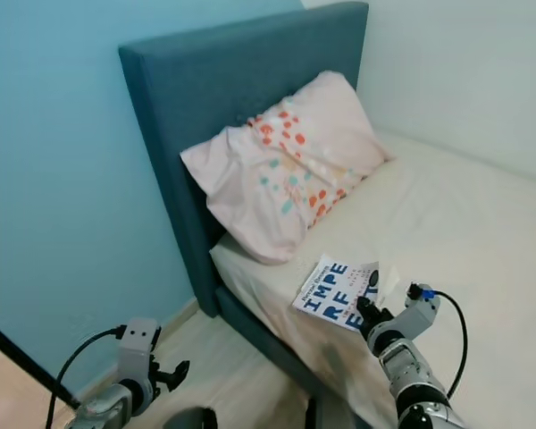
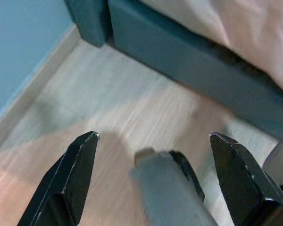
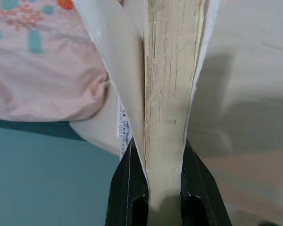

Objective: Clean up the room

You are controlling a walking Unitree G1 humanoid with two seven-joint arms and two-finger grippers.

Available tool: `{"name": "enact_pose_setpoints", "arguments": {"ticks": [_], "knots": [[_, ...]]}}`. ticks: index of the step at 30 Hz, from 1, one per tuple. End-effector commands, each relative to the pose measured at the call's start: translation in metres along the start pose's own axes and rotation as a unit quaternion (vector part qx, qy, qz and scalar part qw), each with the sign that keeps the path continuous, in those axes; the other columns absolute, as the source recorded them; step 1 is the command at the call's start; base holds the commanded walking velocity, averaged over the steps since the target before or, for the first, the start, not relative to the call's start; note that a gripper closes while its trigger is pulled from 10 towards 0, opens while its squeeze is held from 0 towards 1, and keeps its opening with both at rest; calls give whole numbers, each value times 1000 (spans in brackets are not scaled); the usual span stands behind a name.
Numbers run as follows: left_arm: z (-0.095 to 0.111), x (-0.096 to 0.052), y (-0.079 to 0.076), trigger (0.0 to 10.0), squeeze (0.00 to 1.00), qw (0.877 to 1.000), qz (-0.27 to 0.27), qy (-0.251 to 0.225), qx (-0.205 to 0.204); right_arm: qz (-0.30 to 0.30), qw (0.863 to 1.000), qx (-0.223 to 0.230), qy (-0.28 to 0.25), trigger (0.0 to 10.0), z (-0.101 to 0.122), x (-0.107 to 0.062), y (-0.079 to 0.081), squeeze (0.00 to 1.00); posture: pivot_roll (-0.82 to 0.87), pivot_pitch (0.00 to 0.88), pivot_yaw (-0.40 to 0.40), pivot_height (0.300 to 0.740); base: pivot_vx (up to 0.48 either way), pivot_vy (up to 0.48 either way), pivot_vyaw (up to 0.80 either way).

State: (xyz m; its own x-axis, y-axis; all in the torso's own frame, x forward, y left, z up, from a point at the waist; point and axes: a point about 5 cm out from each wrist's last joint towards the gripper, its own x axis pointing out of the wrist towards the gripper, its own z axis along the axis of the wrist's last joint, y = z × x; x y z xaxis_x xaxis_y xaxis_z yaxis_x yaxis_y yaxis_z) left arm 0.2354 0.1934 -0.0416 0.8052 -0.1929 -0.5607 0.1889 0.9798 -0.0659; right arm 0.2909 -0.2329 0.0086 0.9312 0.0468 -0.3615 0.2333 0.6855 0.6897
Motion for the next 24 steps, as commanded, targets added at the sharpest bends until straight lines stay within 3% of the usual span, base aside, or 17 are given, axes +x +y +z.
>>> {"name": "enact_pose_setpoints", "arguments": {"ticks": [1,4,8,17,24], "knots": [[2,-2,6,10000,0,1000,4,-6,7,2,1000,0,-13,10000,6,0,0,0,-11,40,-23,570,0,0,0],[0,-4,10,10000,0,1000,14,-6,14,15,1000,1,-13,10000,7,4,8,0,-9,63,-22,550,0,0,0],[-1,-6,11,10000,0,1000,12,-6,19,-3,1000,-7,-4,10000,10,5,7,0,2,86,-21,536,0,0,0],[-3,-10,18,10000,0,1000,15,-9,25,-24,1000,-6,-11,10000,32,8,7,0,17,121,-20,536,0,0,0],[-5,-12,18,10000,0,999,13,-7,32,12,1000,-18,16,10000,31,18,29,0,34,132,-23,536,0,0,0]]}}
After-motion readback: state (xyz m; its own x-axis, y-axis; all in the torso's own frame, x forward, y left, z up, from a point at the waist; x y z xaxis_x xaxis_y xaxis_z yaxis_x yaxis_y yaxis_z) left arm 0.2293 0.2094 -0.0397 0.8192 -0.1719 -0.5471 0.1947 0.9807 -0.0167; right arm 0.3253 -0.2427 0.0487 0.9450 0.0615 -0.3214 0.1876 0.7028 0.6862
